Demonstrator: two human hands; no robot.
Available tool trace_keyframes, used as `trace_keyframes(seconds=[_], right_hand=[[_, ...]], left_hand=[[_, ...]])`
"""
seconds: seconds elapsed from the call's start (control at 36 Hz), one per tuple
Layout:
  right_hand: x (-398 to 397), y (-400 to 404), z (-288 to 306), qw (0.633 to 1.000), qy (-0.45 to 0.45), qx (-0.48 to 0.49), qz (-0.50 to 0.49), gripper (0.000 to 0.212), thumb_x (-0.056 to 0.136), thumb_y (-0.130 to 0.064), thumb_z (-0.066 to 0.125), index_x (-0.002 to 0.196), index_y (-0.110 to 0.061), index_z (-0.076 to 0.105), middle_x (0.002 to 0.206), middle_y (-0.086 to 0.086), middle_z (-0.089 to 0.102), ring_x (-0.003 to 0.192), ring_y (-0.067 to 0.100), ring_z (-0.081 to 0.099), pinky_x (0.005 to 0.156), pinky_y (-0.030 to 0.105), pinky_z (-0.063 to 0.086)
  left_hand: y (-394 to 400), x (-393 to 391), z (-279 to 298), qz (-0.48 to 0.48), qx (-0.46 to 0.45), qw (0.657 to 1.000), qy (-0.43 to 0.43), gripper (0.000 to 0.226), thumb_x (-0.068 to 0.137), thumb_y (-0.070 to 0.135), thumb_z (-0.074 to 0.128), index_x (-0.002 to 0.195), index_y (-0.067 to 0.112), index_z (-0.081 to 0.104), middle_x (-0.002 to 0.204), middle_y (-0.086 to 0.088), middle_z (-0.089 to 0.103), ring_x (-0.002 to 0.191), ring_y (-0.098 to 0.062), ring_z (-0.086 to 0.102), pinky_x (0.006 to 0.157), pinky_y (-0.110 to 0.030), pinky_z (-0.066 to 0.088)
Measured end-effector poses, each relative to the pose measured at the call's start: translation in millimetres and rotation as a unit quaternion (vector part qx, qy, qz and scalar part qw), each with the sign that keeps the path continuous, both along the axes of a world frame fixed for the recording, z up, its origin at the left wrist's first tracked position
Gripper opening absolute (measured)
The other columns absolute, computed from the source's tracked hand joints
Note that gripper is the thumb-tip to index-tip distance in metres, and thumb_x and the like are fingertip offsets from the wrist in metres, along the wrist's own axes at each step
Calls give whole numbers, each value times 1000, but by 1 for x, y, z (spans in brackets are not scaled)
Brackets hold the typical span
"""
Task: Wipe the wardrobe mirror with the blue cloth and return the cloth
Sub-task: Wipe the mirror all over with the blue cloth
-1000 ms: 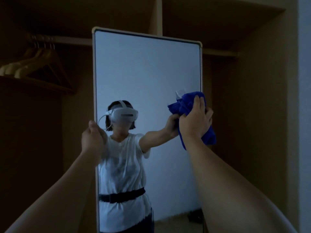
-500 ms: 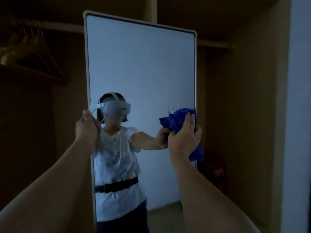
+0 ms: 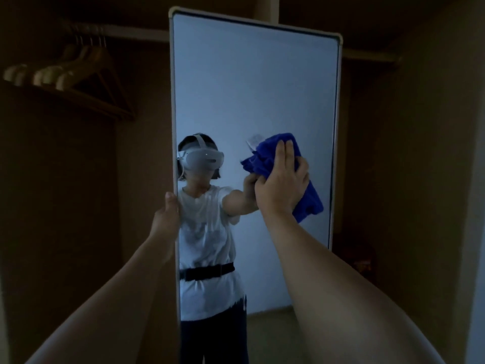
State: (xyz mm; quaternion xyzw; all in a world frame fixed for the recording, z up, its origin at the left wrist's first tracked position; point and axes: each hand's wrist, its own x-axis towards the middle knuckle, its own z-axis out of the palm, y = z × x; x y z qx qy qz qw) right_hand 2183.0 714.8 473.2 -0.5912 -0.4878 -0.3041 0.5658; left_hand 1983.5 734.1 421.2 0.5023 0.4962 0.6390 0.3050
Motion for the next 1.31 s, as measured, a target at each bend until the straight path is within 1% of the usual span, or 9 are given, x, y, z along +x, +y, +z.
trace_keyframes(seconds=[0.22, 0.36, 0.5, 0.69, 0.89, 1.0, 1.14, 1.19, 1.31], right_hand=[[-30, -6, -32, 995, -77, 3, 57, 83, 65, -20, 72, 141, -10, 40, 149, 7, 37, 122, 39, 41, 103, 57, 32], [-44, -14, -69, 987, -161, -5, 29, 87, 59, -39, 83, 135, -10, 51, 141, 7, 49, 114, 37, 55, 95, 55, 42], [-53, -15, -96, 971, -239, -25, 7, 90, 52, -28, 85, 135, -12, 51, 141, 7, 49, 115, 33, 56, 95, 56, 42], [-69, -15, -51, 979, -201, -40, -14, 85, 60, -34, 85, 136, -13, 51, 141, 5, 49, 114, 32, 57, 95, 54, 45], [-87, -8, 18, 980, -190, -45, 38, 77, 83, -19, 62, 149, -14, 22, 156, 6, 21, 135, 36, 27, 109, 57, 19], [-91, -7, 20, 979, -196, -37, 27, 75, 82, -22, 62, 147, -14, 27, 155, 6, 23, 134, 35, 30, 108, 57, 22], [-94, -6, -7, 962, -271, 5, 14, 70, 74, -25, 73, 138, -15, 46, 144, 5, 44, 123, 34, 47, 101, 58, 35], [-99, -6, -22, 959, -282, 25, 15, 66, 71, -25, 73, 133, -16, 53, 139, 3, 51, 118, 34, 52, 98, 57, 38], [-111, -8, -53, 961, -272, 27, 32, 62, 66, -24, 74, 126, -17, 60, 133, 1, 56, 114, 32, 55, 96, 56, 41]], left_hand=[[5, 1, -10, 23, -1, 1000, 5, 64, 93, 61, 21, 75, 9, 54, 70, -8, 54, 62, -18, 52, 57, -29, 41], [5, 3, -6, 43, -27, 999, 12, 60, 92, 62, 19, 81, 11, 48, 75, -9, 56, 68, -20, 55, 66, -32, 45], [1, 3, -6, 32, -27, 999, 23, 58, 93, 60, 17, 79, 14, 49, 76, -10, 57, 67, -18, 54, 61, -28, 42], [0, 1, -4, 21, -26, 999, 17, 60, 94, 59, 20, 73, 13, 53, 68, -7, 55, 61, -18, 52, 60, -30, 42], [-1, -2, -9, -18, -53, 998, -41, 51, 96, 54, 26, 82, 18, 59, 59, 1, 50, 46, -8, 47, 47, -23, 37], [0, -3, -10, -27, -58, 994, -86, 43, 100, 39, 32, 72, 17, 56, 46, 5, 47, 27, -1, 42, 33, -15, 34], [-2, -6, -13, -56, -38, 992, -107, 40, 99, 31, 28, 72, 15, 53, 39, 5, 51, 28, -1, 45, 30, -12, 33], [-5, -6, -13, -76, -19, 989, -123, 43, 99, 32, 26, 74, 14, 55, 41, 3, 57, 33, -3, 53, 35, -14, 39], [-8, -6, -7, -101, -3, 979, -180, 46, 98, 40, 28, 81, 13, 62, 69, -8, 67, 69, -19, 63, 72, -32, 49]])
